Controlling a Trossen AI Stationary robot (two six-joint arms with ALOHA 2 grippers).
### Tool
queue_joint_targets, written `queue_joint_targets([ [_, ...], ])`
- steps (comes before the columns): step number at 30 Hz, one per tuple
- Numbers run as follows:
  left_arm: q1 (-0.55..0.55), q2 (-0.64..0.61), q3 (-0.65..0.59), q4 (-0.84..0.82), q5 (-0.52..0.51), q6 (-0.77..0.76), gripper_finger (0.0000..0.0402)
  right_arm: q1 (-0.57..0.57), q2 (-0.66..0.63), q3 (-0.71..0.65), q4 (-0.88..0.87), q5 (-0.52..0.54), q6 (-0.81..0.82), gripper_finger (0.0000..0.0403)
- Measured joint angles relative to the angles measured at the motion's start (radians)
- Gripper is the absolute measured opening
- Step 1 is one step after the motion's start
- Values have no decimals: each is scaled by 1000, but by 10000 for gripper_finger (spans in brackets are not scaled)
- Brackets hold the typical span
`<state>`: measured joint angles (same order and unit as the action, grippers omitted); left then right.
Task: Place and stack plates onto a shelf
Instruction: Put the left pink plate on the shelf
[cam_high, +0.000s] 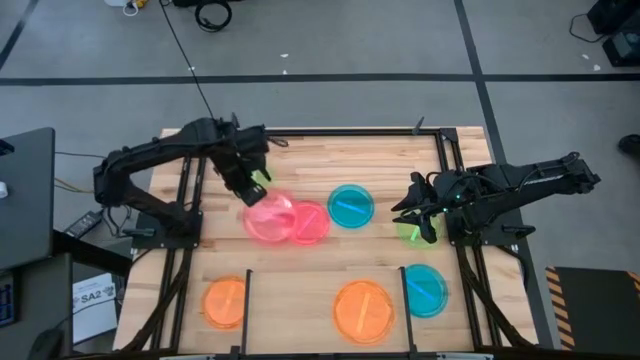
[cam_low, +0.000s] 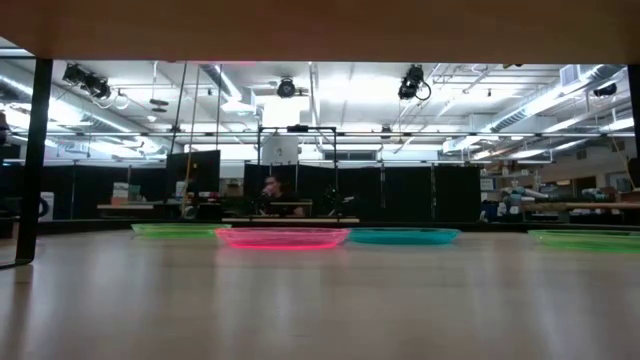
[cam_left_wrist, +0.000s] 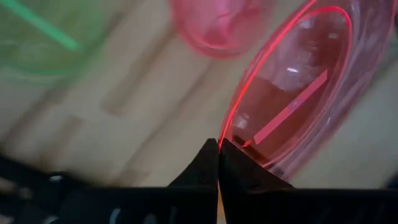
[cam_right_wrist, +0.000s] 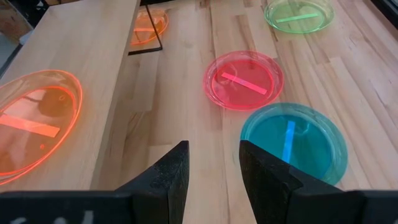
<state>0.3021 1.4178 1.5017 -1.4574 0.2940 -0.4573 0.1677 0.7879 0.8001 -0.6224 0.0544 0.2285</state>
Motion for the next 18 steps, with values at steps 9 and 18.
queue_joint_targets([
  [9,-218,0,0,141,20,-202,2,0,0,0,0,0,-50,148],
  [18,-442,42,0,275,18,-434,2,0,0,0,0,0,-49,148],
])
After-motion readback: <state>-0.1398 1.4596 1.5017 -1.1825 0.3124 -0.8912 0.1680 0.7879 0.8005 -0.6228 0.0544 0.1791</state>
